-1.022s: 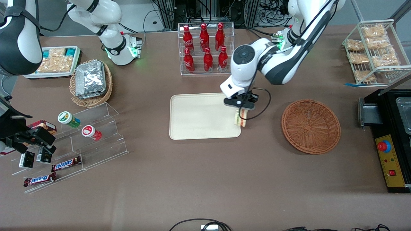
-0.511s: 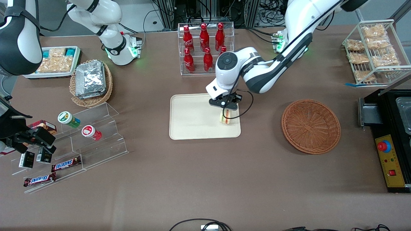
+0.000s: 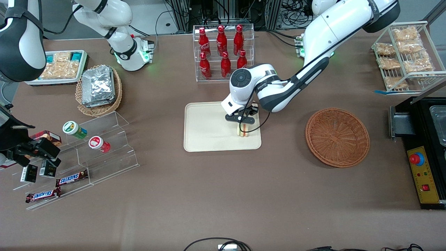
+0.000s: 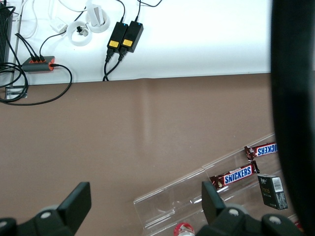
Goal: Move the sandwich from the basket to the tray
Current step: 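Lower the sandwich onto the tray and open the left gripper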
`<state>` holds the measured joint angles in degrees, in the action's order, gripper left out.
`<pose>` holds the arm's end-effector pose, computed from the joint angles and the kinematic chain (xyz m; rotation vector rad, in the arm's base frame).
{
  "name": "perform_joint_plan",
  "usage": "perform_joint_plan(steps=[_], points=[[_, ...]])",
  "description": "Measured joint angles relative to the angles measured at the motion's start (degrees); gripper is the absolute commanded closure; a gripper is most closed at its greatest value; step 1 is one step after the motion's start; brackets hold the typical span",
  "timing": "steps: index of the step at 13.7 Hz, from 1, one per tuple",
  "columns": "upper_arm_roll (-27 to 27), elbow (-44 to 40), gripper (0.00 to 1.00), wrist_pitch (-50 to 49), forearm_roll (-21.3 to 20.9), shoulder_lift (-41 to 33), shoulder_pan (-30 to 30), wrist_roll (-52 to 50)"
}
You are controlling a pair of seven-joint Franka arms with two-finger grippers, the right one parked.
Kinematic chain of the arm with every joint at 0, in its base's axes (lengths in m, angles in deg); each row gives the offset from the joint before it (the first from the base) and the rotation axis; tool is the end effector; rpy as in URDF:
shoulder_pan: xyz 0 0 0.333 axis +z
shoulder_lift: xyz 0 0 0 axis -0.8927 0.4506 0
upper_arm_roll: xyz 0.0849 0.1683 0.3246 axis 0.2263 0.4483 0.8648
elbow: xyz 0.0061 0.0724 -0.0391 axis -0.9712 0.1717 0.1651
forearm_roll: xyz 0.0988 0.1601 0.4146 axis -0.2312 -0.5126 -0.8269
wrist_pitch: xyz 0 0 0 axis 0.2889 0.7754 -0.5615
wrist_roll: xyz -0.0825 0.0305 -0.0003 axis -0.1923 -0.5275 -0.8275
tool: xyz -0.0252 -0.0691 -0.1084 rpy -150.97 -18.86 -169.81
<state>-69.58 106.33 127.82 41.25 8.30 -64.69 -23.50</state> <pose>0.4571 -0.4943 0.2157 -3.0700 0.2953 0.1325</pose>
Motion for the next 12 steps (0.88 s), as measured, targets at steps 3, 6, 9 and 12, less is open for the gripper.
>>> perform_joint_plan(steps=[3, 6, 9, 12], points=[[0.2, -0.1, 0.32, 0.0, 0.0, 0.5, -0.4, -0.3], [0.2, -0.2, 0.01, 0.0, -0.2, 1.1, -0.6, -0.3], [0.2, -0.7, 0.01, 0.0, -0.3, 1.2, -0.7, -0.4], [0.3, -3.8, 0.01, -0.6, -0.4, 1.1, -0.6, -0.5]])
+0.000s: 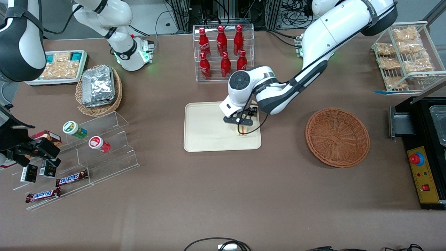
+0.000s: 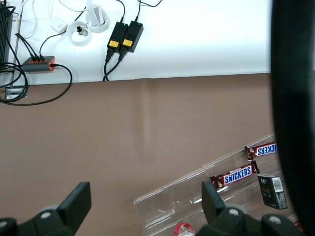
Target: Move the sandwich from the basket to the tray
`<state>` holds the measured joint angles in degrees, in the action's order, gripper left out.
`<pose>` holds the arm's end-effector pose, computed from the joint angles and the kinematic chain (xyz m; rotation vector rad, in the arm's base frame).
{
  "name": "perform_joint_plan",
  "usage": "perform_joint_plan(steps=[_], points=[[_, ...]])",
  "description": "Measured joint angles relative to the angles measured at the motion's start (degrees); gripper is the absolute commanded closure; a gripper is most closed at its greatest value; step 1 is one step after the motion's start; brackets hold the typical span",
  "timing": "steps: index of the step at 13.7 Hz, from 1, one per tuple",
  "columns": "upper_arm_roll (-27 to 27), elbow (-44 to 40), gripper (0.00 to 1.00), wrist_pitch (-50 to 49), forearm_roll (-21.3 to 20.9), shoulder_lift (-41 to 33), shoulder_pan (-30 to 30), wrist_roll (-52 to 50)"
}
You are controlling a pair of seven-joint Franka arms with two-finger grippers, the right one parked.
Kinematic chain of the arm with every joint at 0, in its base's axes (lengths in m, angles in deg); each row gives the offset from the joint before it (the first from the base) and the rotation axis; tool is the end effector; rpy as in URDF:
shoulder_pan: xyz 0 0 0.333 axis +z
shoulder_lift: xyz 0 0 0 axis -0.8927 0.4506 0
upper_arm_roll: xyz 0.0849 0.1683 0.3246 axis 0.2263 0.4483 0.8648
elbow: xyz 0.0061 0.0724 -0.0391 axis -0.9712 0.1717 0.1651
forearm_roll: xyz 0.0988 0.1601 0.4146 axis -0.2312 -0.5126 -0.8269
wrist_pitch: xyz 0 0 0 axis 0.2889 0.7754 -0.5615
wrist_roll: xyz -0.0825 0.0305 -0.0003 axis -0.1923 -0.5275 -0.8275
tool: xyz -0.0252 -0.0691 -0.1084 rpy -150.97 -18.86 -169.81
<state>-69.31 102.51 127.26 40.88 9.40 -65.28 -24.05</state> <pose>0.4806 -0.5046 0.2298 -3.1006 0.2509 0.0937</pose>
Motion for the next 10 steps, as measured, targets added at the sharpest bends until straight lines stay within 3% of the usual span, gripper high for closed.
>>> perform_joint_plan(steps=[6, 10], points=[[0.2, -11.3, 0.0, -10.6, 0.0, -1.2, 1.7, -0.5], [0.4, -14.6, 0.0, -13.5, 0.0, -4.0, 6.9, -2.1]])
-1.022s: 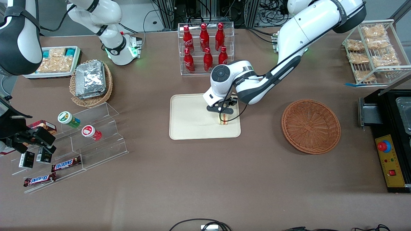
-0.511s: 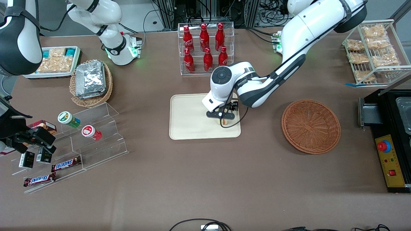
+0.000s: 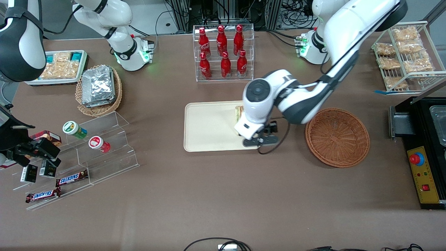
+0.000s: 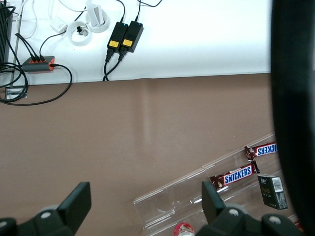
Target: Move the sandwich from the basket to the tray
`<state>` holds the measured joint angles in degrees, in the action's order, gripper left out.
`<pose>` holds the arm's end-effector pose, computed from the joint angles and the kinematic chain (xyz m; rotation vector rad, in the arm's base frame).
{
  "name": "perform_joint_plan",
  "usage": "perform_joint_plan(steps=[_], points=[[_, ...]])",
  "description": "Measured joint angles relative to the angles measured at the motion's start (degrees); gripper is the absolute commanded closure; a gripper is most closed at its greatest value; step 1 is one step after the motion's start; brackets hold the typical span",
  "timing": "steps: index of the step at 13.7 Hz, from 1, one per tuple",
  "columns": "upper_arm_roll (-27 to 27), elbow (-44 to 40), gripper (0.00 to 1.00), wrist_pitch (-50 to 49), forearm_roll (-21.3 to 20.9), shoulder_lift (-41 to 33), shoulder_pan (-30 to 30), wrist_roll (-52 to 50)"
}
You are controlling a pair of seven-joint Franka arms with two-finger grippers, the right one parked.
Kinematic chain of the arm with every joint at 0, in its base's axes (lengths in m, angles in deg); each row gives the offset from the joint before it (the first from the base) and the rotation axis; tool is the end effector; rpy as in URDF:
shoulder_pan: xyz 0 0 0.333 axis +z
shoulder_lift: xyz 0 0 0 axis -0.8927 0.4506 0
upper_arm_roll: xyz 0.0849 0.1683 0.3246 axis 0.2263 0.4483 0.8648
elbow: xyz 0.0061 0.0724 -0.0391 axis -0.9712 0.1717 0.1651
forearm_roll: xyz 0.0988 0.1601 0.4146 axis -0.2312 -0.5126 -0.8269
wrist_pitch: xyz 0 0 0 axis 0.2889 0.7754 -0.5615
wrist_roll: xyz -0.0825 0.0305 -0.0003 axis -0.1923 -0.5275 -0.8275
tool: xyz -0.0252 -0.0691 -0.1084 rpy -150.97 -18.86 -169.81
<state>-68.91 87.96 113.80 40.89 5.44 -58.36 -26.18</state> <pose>0.6274 -0.4182 0.3560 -3.0408 -0.2005 -0.0869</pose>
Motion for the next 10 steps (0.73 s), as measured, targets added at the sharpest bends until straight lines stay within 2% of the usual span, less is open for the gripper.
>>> perform_joint_plan(steps=[5, 10], points=[[0.1, -0.4, 0.0, -3.3, 0.0, -4.1, 5.9, -3.6], [0.0, -1.9, 0.0, -7.9, 0.0, -6.1, 9.2, -3.6]])
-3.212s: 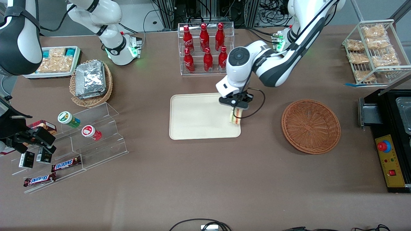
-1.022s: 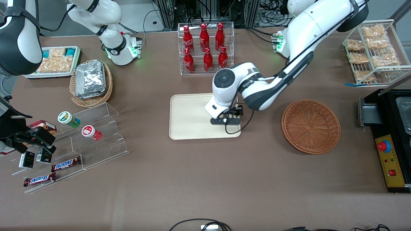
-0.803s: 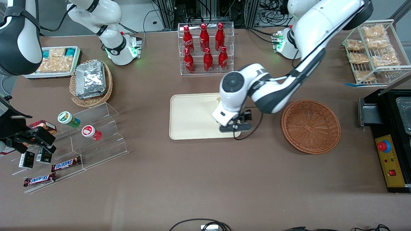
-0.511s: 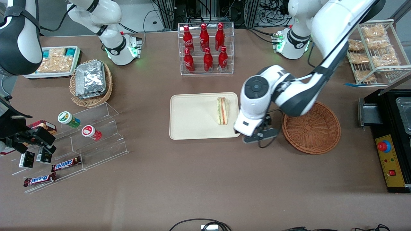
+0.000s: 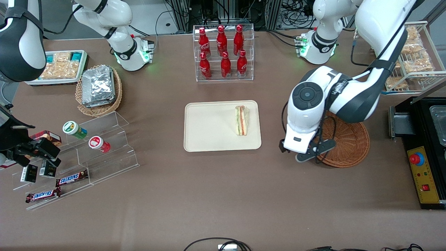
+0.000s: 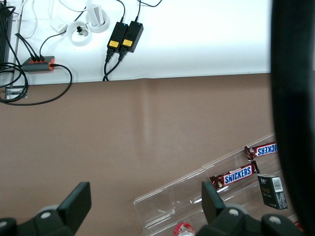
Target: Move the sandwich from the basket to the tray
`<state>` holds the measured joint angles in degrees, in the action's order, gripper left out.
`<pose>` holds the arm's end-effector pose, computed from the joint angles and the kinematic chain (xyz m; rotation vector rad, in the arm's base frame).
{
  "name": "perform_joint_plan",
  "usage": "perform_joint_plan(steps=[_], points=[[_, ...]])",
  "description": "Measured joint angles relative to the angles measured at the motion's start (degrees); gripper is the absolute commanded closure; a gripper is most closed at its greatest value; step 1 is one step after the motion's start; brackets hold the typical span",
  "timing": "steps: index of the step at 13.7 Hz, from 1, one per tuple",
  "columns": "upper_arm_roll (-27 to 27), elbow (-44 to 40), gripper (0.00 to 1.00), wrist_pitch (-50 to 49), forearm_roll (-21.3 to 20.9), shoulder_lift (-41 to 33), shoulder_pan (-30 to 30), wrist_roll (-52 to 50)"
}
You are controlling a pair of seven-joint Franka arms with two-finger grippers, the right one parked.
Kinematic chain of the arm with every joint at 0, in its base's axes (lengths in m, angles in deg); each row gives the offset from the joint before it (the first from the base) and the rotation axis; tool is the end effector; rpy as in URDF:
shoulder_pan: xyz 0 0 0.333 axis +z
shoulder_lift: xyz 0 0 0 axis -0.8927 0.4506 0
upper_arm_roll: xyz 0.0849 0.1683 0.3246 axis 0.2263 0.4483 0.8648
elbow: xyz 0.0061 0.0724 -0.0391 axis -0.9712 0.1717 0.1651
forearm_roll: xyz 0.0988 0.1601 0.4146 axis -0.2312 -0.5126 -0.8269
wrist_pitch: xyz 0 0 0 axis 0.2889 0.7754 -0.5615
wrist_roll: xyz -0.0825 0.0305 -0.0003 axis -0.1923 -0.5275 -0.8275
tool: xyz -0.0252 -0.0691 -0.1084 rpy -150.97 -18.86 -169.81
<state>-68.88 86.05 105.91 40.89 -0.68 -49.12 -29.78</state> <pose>0.6784 -0.2966 0.4240 -2.8871 -0.5703 -0.1492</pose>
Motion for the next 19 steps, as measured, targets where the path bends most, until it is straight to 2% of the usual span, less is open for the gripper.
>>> perform_joint_plan(steps=[3, 5, 12, 16, 19], points=[[0.1, -0.1, 0.0, 0.0, 0.6, -0.4, 1.9, 1.9], [2.3, -0.2, 0.0, -0.2, 3.4, -2.2, 2.0, 6.0], [20.4, -0.2, 0.0, -6.3, 19.6, -14.7, 0.8, 37.4], [32.3, -0.2, 0.0, -12.0, 25.6, -20.1, -3.1, 55.6], [37.9, -0.2, 0.0, -16.1, 29.0, -23.7, -4.4, 69.9]])
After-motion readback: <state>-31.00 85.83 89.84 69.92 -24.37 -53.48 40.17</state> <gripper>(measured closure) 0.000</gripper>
